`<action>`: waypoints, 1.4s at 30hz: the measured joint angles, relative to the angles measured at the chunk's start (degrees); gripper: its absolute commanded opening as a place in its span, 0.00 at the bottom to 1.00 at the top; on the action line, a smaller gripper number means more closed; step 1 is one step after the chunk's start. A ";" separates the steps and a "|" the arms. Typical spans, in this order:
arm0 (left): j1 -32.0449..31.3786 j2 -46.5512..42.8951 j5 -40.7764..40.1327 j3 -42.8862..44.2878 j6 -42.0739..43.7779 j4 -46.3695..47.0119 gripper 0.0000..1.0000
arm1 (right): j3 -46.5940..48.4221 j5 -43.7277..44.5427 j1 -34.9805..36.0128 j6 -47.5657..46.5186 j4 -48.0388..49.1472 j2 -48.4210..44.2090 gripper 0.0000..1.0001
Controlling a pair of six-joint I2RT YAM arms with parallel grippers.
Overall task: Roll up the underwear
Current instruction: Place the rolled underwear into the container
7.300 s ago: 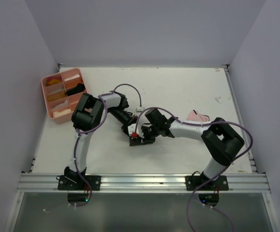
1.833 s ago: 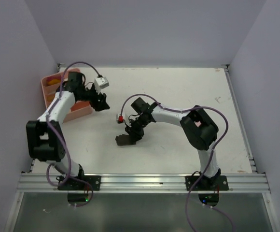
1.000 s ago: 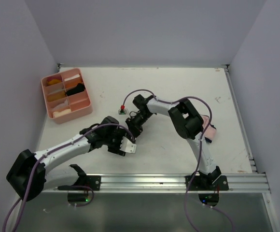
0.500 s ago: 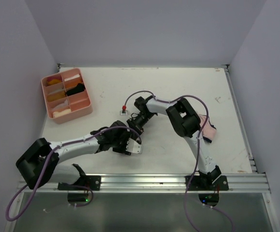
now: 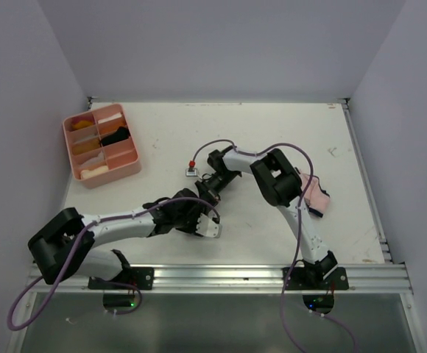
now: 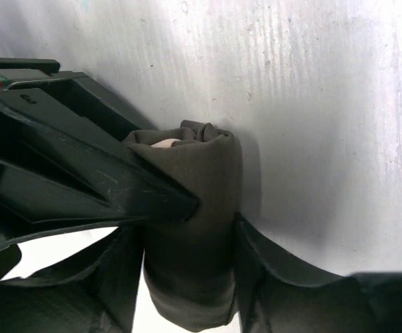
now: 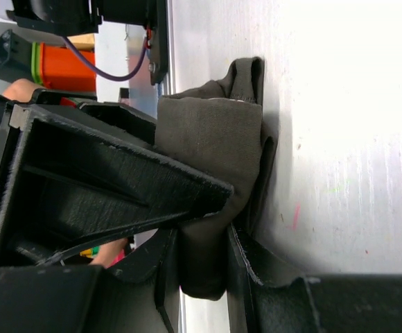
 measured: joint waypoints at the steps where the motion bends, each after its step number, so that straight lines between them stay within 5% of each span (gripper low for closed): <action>1: -0.09 0.22 -0.11 0.00 -0.17 0.20 0.39 | 0.00 0.04 -0.07 -0.22 -0.37 0.02 0.00; 4: -0.22 1.20 -0.50 0.24 -0.46 0.94 0.24 | 0.00 0.17 -0.35 -1.09 -1.27 0.13 0.01; 8: -0.20 2.34 -0.07 1.33 -0.98 0.66 0.00 | 0.00 0.33 -0.94 -2.40 -2.64 0.17 0.39; 11: 0.07 2.58 0.85 1.60 -1.40 0.59 0.00 | 0.00 0.46 -1.62 -2.05 -3.34 0.04 0.69; 19: 4.00 2.95 6.19 4.63 -1.66 -5.35 0.00 | 1.60 7.32 -8.76 1.57 -3.28 -4.55 0.88; 20: 5.40 2.97 7.43 5.53 -1.66 -7.28 0.00 | 1.60 8.94 -10.21 2.29 -1.97 -5.49 0.97; 26: 17.75 3.02 13.09 13.86 -0.11 -21.53 0.00 | -0.94 19.63 -16.24 5.95 8.17 -14.49 0.99; 33: 33.40 1.31 20.22 30.03 6.45 -33.18 0.00 | -6.97 21.94 -15.50 8.96 15.93 -24.65 0.99; 42: 57.11 7.63 24.90 52.15 13.42 -35.63 0.00 | -12.15 23.93 -15.47 9.16 18.71 -26.69 0.99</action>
